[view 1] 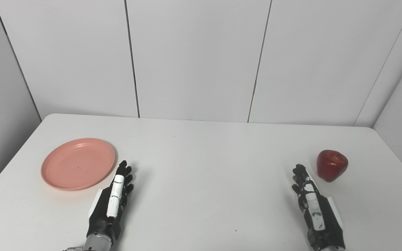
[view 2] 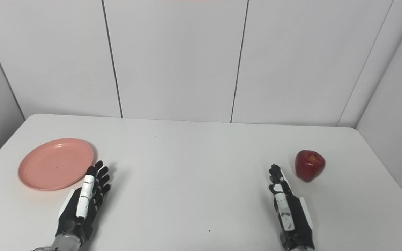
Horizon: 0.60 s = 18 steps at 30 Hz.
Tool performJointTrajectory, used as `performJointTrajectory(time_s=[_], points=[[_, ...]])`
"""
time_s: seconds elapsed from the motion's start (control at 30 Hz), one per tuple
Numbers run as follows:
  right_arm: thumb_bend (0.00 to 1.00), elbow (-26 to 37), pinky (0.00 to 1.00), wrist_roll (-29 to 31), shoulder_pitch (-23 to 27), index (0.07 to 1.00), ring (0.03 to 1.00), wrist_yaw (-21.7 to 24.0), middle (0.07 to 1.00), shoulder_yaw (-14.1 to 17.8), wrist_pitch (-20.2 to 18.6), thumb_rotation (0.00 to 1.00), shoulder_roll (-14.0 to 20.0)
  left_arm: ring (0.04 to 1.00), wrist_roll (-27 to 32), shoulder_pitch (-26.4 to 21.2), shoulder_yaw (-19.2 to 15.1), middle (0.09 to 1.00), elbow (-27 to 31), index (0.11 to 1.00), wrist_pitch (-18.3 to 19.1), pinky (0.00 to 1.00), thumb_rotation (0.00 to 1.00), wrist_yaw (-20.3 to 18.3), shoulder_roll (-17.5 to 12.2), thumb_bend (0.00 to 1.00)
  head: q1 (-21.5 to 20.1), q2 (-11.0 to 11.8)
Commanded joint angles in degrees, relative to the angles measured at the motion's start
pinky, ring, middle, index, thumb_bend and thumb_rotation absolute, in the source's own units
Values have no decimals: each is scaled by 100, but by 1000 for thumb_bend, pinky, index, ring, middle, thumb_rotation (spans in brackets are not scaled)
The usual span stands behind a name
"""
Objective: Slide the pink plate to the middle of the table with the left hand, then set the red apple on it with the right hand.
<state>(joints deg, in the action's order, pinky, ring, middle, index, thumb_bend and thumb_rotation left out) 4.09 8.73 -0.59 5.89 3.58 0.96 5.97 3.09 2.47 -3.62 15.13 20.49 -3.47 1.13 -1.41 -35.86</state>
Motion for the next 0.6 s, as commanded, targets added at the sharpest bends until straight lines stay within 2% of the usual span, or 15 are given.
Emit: performJointTrajectory(time_s=[0.0,0.3,0.47,0.57], points=[[920,-94,1000,71,77,952,996,27,955,22,389,920,-72,1000,-38,118,37,1000,130,1000,-16,1000,1000,-46,-211,680,7,4],[934,-176,1000,41,91,966,995,2,957,46,524,914,-109,1000,-41,101,33,1000,73,1000,-36,1000,1000,-49,-223,672,-35,32],[926,-184,1000,4,90,964,991,-15,955,39,518,917,-108,1000,-16,96,17,1000,77,1000,6,1000,1000,-50,-217,668,-43,35],[935,-150,1000,-30,84,961,993,-57,957,42,376,921,-107,1000,-14,100,16,1000,94,1000,21,1000,1000,-51,-215,668,-47,44]])
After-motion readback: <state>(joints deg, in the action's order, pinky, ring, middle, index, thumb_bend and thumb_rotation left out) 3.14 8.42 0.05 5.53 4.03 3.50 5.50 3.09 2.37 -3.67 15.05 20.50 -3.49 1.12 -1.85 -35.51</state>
